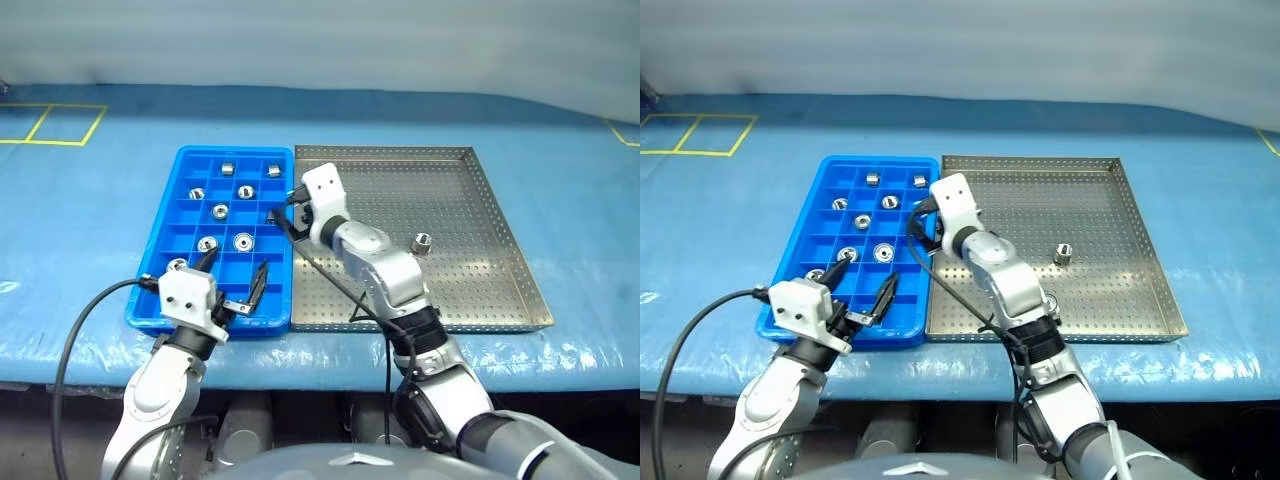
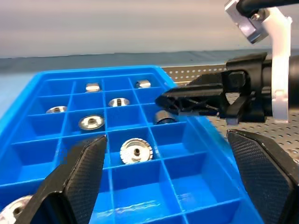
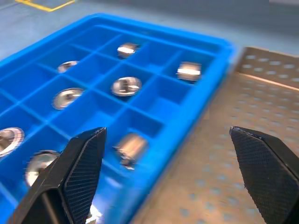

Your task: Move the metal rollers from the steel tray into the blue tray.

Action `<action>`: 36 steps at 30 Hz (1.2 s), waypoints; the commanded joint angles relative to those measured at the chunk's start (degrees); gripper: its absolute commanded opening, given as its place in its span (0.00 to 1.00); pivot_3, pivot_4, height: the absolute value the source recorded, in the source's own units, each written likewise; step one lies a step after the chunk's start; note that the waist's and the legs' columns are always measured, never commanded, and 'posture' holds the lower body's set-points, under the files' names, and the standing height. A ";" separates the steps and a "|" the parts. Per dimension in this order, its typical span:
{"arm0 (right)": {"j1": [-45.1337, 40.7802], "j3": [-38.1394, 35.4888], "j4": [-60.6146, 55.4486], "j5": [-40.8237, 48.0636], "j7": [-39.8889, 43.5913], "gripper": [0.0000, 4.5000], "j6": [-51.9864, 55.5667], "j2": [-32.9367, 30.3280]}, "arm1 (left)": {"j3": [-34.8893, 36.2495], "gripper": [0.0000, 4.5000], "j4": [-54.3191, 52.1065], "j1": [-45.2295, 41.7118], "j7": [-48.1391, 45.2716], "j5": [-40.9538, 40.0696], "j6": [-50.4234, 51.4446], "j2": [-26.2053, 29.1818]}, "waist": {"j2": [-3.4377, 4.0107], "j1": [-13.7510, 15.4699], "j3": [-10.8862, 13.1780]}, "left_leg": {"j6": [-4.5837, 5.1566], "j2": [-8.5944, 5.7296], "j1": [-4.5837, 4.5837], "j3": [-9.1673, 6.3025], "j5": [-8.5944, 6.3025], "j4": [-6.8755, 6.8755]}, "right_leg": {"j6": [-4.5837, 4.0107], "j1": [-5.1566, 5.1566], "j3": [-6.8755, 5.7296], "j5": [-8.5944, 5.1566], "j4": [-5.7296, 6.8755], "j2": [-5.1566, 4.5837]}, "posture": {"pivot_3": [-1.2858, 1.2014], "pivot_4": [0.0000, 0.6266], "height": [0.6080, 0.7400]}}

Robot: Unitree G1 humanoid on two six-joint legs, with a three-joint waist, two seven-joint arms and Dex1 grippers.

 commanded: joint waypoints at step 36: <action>6.74 -10.74 4.19 -3.23 -10.50 0.90 -2.26 -1.82 | -3.88 1.00 3.23 -8.20 -5.96 -3.89 3.60 3.70 | 0.02 -9.58 0.00 | 0.01 -0.01 0.05 0.01 0.00 -0.01 | 0.46 0.03 0.21 0.27 0.08 0.07 | 0.50 0.24 1.00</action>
